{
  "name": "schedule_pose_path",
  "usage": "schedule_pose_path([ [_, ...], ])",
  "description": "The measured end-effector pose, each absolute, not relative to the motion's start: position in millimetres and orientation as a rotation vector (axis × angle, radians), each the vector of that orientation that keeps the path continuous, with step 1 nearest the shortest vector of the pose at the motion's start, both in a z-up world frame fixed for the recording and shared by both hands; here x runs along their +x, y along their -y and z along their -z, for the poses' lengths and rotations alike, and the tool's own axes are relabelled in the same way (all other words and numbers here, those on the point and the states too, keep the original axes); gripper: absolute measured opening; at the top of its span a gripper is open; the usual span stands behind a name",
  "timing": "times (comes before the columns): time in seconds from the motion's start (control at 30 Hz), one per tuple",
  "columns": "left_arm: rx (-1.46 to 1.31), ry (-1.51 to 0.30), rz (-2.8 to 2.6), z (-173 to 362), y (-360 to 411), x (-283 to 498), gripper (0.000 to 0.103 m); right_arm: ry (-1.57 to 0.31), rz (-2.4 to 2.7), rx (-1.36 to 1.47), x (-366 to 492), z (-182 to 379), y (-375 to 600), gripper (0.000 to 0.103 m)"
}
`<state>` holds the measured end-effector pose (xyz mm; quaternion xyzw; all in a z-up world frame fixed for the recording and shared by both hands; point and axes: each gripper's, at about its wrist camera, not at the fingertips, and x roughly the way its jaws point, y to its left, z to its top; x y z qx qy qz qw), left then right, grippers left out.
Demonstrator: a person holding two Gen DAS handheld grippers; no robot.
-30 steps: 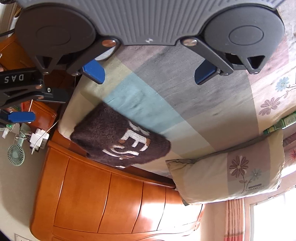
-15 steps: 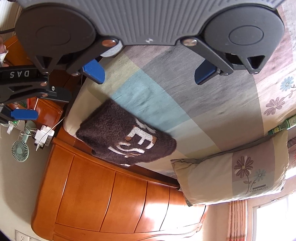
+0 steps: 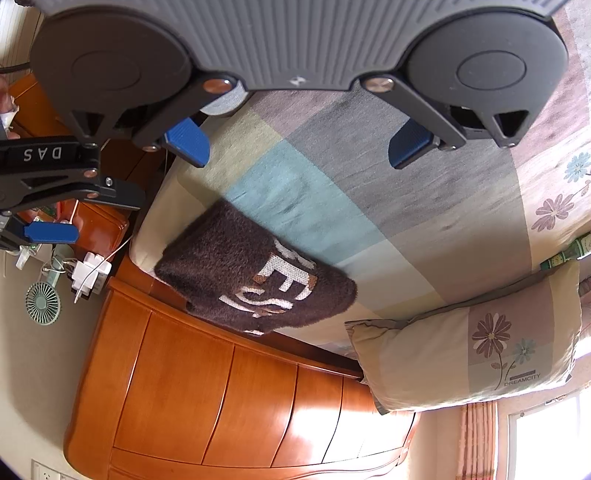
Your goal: Fold clothes
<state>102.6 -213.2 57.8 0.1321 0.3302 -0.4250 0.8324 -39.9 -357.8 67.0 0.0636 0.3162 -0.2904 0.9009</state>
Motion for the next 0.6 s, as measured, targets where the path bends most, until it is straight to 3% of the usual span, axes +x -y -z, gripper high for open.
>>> schedule_pose_path([
  [0.6, 0.266, -0.713, 0.904, -56.9, 211.7, 105.3, 0.102, -0.667, 0.589, 0.128, -36.0, -65.0, 354.5, 0.103],
])
